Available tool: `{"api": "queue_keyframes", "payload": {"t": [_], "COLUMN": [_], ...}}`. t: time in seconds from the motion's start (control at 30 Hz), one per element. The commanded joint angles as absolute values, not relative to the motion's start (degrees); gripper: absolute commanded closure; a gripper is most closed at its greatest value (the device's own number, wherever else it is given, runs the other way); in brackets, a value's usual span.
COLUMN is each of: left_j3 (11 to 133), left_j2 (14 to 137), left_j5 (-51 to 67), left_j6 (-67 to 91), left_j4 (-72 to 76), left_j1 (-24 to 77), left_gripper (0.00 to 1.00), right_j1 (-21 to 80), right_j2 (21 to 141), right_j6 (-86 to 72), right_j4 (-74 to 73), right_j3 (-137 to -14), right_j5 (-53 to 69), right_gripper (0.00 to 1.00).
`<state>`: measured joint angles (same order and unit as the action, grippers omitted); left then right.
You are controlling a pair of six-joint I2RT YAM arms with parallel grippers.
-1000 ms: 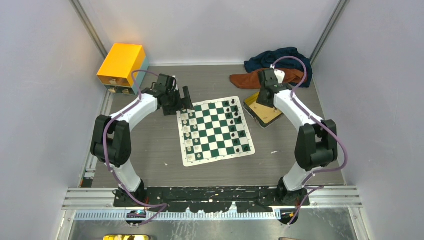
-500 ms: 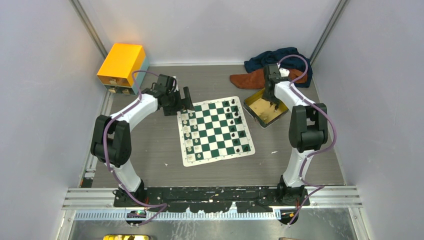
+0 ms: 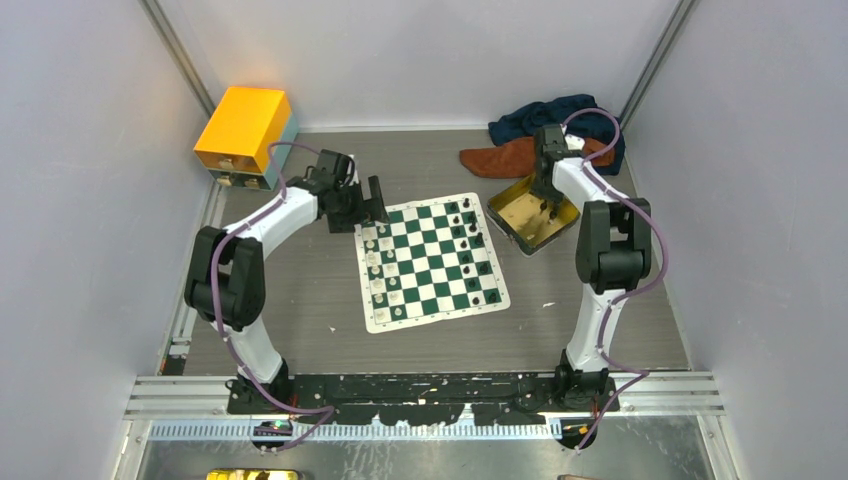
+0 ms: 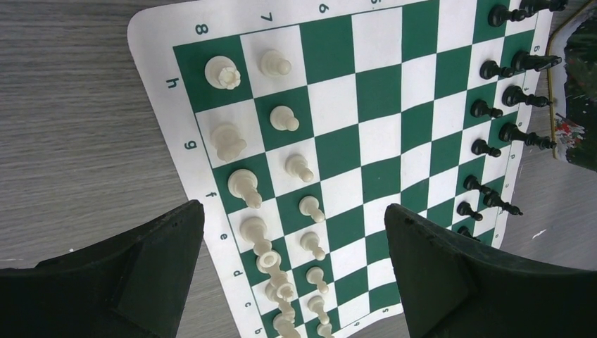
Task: Set up the chess pieces on the board
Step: Pick up the chess piece from the storage box.
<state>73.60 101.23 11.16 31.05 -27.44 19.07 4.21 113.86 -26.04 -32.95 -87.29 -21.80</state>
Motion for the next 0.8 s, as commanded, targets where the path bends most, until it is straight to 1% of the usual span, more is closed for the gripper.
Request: {"api": "queue_keyframes", "payload": {"t": [0.0,0.6,0.7,0.77], "left_j3": [76.1,77.5,77.5,77.6], "left_j2": [101.3,102.8,102.9,103.1], "left_j5": [11.9,11.3,11.2,11.2], "left_j6": [30.3,30.6,30.8,30.8], "left_j4": [-25.7,-26.1,-26.1,-26.1], "left_j1": [19.2,19.2,19.2,19.2], "left_gripper": [0.00,0.00,0.00,0.00], "right_j1": [3.6,2.1,2.0,2.0], "right_j2": [115.0,119.3,119.7,119.8], "right_j6": [-25.3,-25.2,-25.3,-25.4], "right_j4": [-31.7,-31.9,-31.9,-32.0], "right_j3": [-91.3,-93.9,-94.0,-94.0], "right_j5": [-22.2,-19.8,-19.5,-19.3], "right_gripper": [0.63,0.64,0.67,0.72]}}
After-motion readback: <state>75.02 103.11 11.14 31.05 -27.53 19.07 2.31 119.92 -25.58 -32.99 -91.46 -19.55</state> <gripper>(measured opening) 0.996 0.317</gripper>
